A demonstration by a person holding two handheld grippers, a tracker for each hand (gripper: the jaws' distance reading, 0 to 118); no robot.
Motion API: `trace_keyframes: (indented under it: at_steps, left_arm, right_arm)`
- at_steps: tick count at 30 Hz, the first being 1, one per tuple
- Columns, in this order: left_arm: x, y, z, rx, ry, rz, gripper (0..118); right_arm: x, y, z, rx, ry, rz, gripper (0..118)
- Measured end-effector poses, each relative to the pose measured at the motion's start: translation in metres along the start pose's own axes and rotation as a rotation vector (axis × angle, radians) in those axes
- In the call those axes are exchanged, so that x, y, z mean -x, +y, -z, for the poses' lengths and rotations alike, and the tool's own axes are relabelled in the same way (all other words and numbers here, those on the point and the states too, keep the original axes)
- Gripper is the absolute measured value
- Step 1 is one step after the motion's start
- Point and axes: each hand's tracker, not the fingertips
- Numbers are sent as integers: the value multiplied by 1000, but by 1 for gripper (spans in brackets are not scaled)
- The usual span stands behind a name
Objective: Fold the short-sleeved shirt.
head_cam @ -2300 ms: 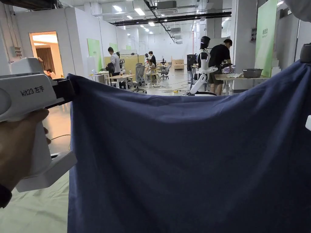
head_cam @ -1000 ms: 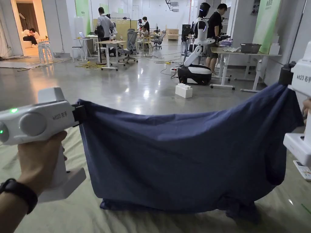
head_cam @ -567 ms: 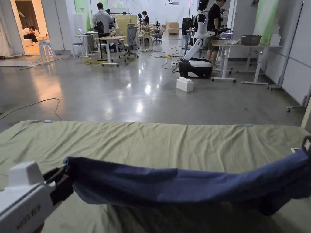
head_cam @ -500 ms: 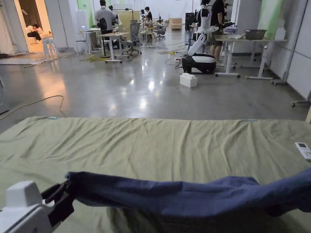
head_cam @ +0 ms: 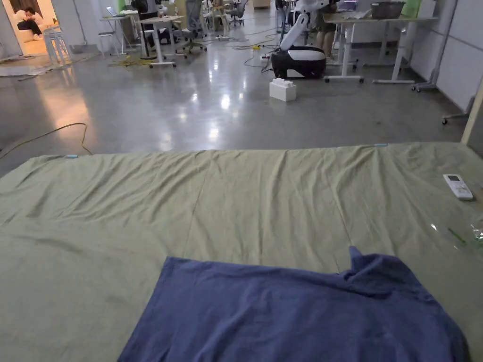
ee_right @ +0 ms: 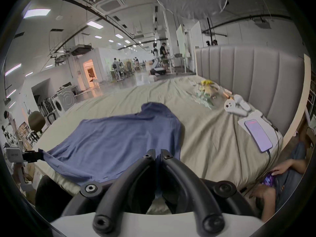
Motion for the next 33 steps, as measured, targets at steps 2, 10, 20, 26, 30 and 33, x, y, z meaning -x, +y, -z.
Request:
trace_keyframes:
  at_steps: [2, 10, 20, 26, 30, 33]
  left_arm:
    - [4, -7, 11, 45, 8, 21, 5]
    - [30, 6, 43, 119, 119, -84, 101]
    - [-24, 74, -68, -285, 76, -70, 100]
    - [-79, 105, -112, -501, 98, -43, 99]
    - [-99, 111, -140, -533, 49, -3, 93]
    - [-106, 114, -147, -570, 78, 31, 78]
  right_arm:
    - [3, 0, 10, 26, -4, -36, 5]
    - [-4, 3, 42, 161, -61, -59, 89]
    - [4, 14, -25, -78, -22, -9, 96]
    - [50, 41, -57, -235, 38, -83, 96]
    - [72, 53, -76, -369, 70, -146, 94]
    - [85, 58, -86, -424, 60, -227, 81]
